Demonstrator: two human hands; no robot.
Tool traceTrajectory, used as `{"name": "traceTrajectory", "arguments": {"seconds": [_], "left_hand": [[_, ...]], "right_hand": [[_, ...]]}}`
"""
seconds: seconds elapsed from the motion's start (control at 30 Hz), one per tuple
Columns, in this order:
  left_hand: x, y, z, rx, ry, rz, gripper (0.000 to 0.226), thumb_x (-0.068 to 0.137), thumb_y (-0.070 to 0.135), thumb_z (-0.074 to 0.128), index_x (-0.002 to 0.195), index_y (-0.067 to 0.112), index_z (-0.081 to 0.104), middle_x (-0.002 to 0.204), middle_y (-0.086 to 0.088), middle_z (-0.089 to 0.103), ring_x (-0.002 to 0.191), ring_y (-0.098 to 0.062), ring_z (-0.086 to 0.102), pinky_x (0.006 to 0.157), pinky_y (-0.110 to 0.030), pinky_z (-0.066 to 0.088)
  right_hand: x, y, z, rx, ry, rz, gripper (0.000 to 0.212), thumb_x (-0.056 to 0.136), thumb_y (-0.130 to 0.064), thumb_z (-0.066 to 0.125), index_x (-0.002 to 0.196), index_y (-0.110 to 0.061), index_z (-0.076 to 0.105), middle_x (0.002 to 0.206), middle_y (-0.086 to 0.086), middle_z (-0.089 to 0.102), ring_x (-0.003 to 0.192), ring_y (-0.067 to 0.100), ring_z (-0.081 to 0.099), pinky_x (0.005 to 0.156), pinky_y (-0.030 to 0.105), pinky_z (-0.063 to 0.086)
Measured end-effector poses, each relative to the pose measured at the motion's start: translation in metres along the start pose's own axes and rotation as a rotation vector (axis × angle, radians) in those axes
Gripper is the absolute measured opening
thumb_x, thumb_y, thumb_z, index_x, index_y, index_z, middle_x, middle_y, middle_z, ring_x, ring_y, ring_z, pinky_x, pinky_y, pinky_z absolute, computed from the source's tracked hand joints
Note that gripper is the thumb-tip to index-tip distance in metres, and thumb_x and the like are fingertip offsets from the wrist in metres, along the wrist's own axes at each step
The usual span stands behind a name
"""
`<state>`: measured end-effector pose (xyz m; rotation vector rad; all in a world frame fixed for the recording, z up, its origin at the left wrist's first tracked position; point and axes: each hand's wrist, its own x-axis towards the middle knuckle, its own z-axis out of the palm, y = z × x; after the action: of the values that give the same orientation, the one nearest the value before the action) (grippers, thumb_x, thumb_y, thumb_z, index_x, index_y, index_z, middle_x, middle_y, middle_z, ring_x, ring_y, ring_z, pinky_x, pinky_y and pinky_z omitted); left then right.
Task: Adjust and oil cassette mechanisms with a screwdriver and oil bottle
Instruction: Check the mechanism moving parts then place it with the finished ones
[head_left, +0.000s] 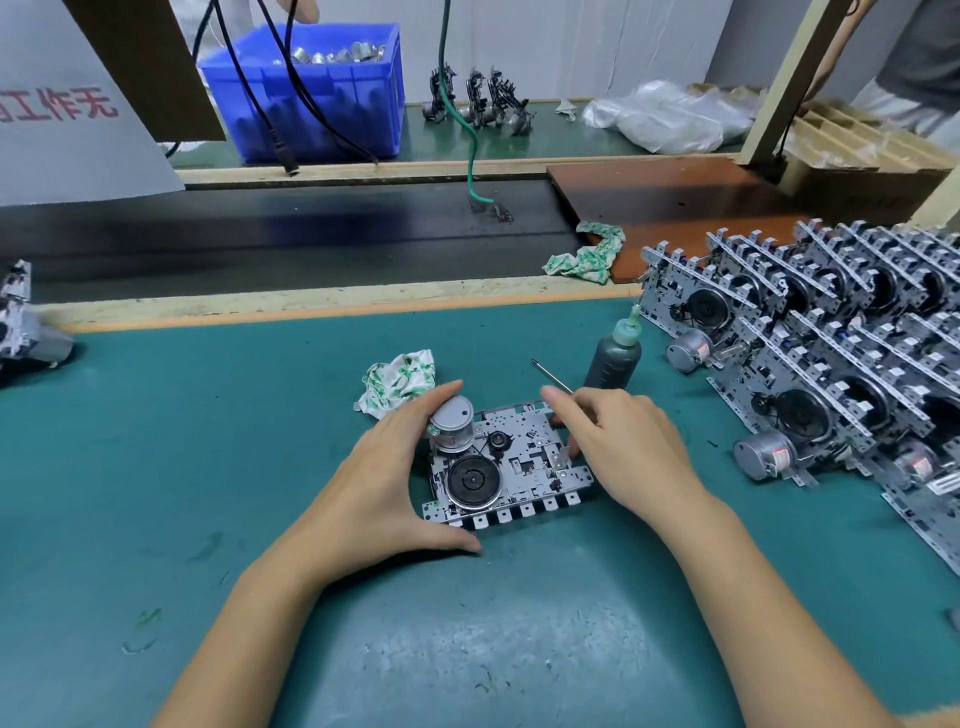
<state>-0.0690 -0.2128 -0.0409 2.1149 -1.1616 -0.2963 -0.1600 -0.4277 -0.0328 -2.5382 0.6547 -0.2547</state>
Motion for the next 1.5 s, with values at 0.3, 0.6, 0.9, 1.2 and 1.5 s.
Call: {"name": "traceTrajectory", "arguments": {"seconds": [0.3, 0.6, 0.9, 1.2, 1.5], "left_hand": [[0.0, 0.0, 0.005, -0.041, 0.013, -0.018, 0.113, 0.051, 0.053, 0.087, 0.131, 0.068, 0.01, 0.135, 0.049, 0.018, 0.13, 0.017, 0.023, 0.098, 0.003, 0.019], [0.0, 0.0, 0.004, -0.063, -0.009, -0.004, 0.118, 0.047, 0.055, 0.088, 0.132, 0.069, 0.008, 0.134, 0.052, 0.015, 0.132, 0.016, 0.022, 0.102, -0.001, 0.021], [0.001, 0.007, 0.009, 0.013, 0.076, -0.017, 0.114, 0.046, 0.067, 0.075, 0.133, 0.067, 0.002, 0.135, 0.049, 0.016, 0.13, 0.016, 0.025, 0.105, -0.019, 0.029], [0.001, 0.004, 0.007, 0.026, 0.032, 0.024, 0.123, 0.045, 0.067, 0.081, 0.132, 0.07, -0.006, 0.128, 0.059, 0.005, 0.126, 0.027, 0.012, 0.102, -0.007, 0.019], [-0.002, 0.005, 0.012, 0.01, 0.079, 0.019, 0.117, 0.047, 0.076, 0.072, 0.135, 0.065, -0.004, 0.131, 0.057, 0.005, 0.129, 0.024, 0.012, 0.098, 0.005, 0.012]], "right_hand": [[0.001, 0.0, 0.0, -0.012, -0.003, 0.015, 0.053, 0.089, -0.067, 0.031, 0.082, -0.026, 0.064, 0.073, -0.003, 0.068, 0.081, 0.027, 0.057, 0.067, 0.033, 0.043], [0.001, 0.0, 0.001, -0.01, -0.005, 0.009, 0.054, 0.089, -0.068, 0.03, 0.085, -0.027, 0.065, 0.073, -0.003, 0.068, 0.08, 0.025, 0.059, 0.066, 0.032, 0.044], [0.001, -0.001, 0.001, -0.022, -0.006, 0.009, 0.054, 0.089, -0.067, 0.029, 0.082, -0.026, 0.063, 0.073, -0.003, 0.067, 0.077, 0.024, 0.058, 0.062, 0.031, 0.04], [0.0, -0.001, 0.0, -0.013, -0.008, 0.021, 0.053, 0.089, -0.067, 0.029, 0.084, -0.027, 0.064, 0.071, -0.004, 0.066, 0.076, 0.022, 0.058, 0.064, 0.032, 0.043], [-0.011, -0.002, -0.017, 0.148, 0.04, 0.09, 0.046, 0.092, -0.06, 0.037, 0.086, -0.024, 0.064, 0.076, -0.003, 0.068, 0.078, 0.025, 0.064, 0.077, 0.04, 0.051]]}}
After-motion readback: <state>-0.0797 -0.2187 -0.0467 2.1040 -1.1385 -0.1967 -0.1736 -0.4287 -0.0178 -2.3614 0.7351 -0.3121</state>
